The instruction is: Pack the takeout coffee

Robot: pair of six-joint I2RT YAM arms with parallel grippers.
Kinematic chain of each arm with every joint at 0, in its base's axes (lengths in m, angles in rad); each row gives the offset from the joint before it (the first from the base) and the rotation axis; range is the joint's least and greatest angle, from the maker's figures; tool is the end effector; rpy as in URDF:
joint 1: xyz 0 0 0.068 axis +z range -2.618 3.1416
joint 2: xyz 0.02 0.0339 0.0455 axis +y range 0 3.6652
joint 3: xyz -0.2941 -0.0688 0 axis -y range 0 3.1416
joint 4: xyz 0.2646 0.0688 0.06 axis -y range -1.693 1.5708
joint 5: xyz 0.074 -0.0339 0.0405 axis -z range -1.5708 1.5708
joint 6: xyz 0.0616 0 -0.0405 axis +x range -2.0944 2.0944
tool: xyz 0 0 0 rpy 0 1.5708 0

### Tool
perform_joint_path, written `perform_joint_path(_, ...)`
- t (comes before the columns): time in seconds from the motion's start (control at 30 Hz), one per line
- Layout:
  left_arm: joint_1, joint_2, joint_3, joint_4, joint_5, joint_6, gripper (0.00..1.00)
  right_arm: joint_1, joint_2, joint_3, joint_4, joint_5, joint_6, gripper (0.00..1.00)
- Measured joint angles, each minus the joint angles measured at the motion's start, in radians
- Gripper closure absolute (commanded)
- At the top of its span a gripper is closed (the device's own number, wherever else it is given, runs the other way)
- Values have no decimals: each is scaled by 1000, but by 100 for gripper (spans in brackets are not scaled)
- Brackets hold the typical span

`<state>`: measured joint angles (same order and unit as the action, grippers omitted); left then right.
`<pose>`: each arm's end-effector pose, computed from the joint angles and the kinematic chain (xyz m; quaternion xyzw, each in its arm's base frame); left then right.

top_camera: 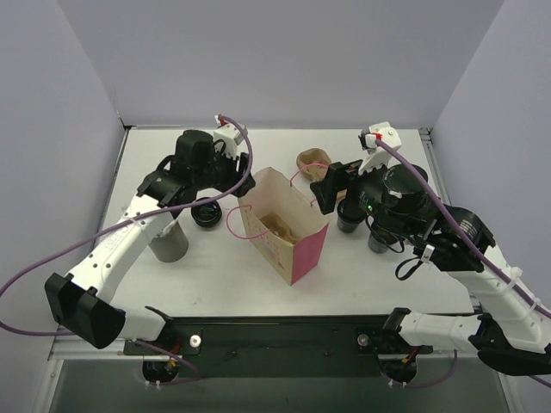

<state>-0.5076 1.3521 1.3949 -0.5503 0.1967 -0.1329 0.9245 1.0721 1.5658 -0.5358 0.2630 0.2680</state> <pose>0.2873 -0.1736 0.4065 0.2087 0.8335 -0.2392 0.4522 0.1436 0.1638 0.5444 -0.1448 0.7067 0.3070 0.6209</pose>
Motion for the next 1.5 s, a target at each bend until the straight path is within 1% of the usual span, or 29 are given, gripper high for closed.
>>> perform_joint_path(0.13, 1, 10, -14, -14, -11, 34, 43, 0, -5, 0, -5, 35, 11, 27)
perform_joint_path(0.17, 2, 10, -17, -18, -10, 39, 46, 0, -3, 0, -10, 40, 17, 28)
perform_joint_path(0.27, 3, 8, -38, -16, -11, 42, 50, 0, 5, 0, -23, 55, 29, 28)
perform_joint_path(0.33, 4, 3, -59, -10, -10, 42, 57, 0, 11, 0, -29, 66, 38, 28)
perform_joint_path(0.37, 5, -1, -72, -5, -8, 42, 65, 0, 13, -2, -29, 72, 43, 28)
perform_joint_path(0.43, 5, -8, -87, 4, -5, 42, 67, 0, 13, -12, -30, 80, 51, 28)
perform_joint_path(0.57, 5, -13, -101, 22, 1, 49, 67, 0, 13, -45, -33, 89, 74, 28)
perform_joint_path(0.6, 5, -13, -102, 25, 2, 49, 60, 0, 13, -55, -36, 89, 81, 28)
perform_joint_path(0.63, 5, -13, -102, 25, 2, 49, 57, 0, 13, -63, -41, 89, 86, 28)
perform_joint_path(0.7, 5, -13, -102, 28, 2, 48, 57, 0, 13, -72, -56, 89, 100, 28)
perform_joint_path(0.8, 5, -13, -102, 39, 3, 40, 61, 0, 13, -79, -69, 89, 110, 28)
perform_joint_path(0.93, 5, -13, -102, 51, 14, 34, 78, 0, 17, -80, -78, 89, 114, 28)
perform_joint_path(0.97, 5, -13, -102, 53, 19, 32, 84, -1, 19, -80, -78, 89, 114, 27)
perform_joint_path(1.03, 5, -13, -102, 55, 31, 29, 90, -3, 27, -80, -80, 88, 114, 27)
perform_joint_path(1.07, 5, -13, -102, 56, 40, 30, 97, -7, 33, -80, -81, 88, 114, 27)
perform_joint_path(1.1, 5, -13, -102, 56, 45, 29, 99, -10, 37, -80, -83, 85, 114, 27)
perform_joint_path(1.27, 5, -8, -89, 56, 60, 18, 100, -44, 50, -79, -89, 64, 114, 27)
perform_joint_path(1.5, 5, 0, -64, 57, 61, -14, 100, -132, 52, -79, -109, 30, 122, 27)
